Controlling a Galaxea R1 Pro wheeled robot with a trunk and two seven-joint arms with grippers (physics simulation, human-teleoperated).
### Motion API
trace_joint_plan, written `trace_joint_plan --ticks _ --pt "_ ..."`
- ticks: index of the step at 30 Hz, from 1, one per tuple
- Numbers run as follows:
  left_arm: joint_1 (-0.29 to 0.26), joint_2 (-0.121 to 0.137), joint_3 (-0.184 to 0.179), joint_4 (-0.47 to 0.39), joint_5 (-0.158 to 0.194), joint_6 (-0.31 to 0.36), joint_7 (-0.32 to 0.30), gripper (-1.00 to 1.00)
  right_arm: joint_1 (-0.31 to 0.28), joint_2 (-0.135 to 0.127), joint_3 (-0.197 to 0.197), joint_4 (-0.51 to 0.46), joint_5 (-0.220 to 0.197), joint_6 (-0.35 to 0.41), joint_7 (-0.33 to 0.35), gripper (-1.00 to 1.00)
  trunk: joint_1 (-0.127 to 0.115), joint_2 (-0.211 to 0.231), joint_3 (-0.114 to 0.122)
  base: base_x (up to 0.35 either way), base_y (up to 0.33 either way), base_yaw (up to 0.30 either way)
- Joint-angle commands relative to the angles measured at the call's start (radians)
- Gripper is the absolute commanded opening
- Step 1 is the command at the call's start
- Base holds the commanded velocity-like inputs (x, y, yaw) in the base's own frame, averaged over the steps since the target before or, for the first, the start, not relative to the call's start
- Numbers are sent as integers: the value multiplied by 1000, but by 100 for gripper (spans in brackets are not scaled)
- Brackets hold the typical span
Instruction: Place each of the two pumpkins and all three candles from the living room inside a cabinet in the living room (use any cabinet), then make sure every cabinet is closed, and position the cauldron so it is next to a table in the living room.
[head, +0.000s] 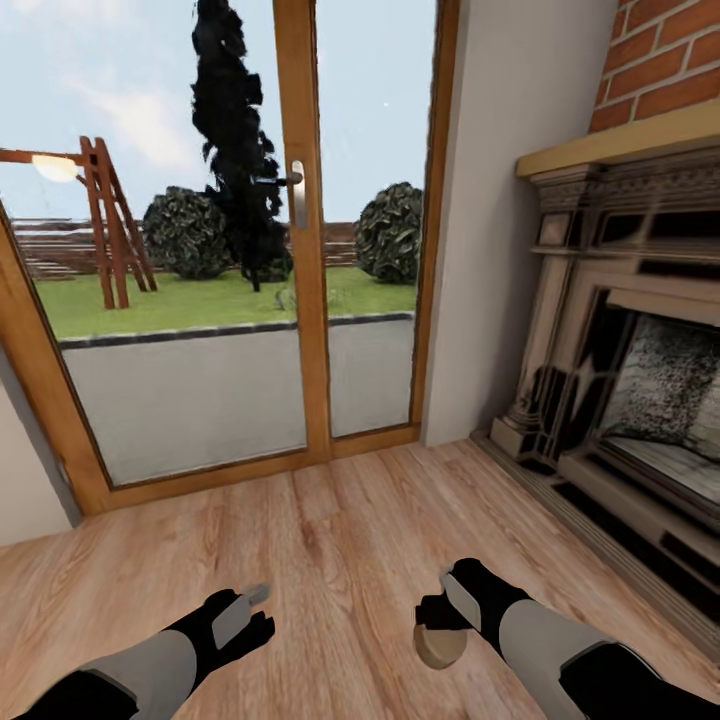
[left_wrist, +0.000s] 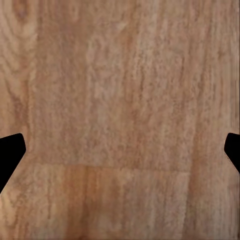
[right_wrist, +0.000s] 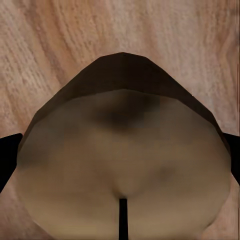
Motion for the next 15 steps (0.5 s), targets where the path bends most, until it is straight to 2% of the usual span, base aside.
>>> trace_joint_plan --ticks 1,15 --pt "0 1 -8 -3 10 5 7 100 0 -1 6 -1 -10 5 -7 -100 -1 0 2 0 0 -230" --pt "0 2 -7 -2 10 5 7 100 0 -2 3 0 -11 7 -6 -100 -7 3 48 0 0 -267"
